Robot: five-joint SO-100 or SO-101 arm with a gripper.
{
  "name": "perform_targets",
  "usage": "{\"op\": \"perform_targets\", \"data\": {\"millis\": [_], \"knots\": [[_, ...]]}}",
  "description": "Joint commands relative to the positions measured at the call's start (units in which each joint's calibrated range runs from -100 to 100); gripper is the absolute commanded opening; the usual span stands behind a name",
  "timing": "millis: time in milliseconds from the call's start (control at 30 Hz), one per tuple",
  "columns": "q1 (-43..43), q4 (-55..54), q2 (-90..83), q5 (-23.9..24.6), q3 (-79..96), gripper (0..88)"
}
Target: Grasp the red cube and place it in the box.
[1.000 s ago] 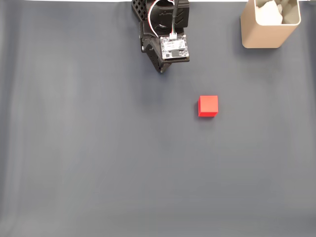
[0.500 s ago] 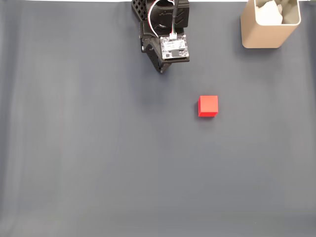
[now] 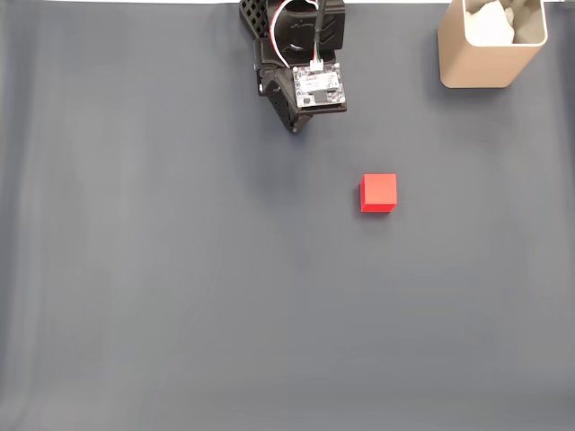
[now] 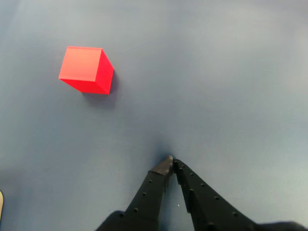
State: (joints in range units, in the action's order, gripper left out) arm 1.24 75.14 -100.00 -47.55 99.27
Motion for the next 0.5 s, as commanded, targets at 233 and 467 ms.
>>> {"op": "perform_targets", "data": {"millis": [233,467], "knots": [[0.1,-6.4,0.2,2.2,0.5,0.3],[-0.1,-14.5,2.3,2.2,-2.4,0.3]]}}
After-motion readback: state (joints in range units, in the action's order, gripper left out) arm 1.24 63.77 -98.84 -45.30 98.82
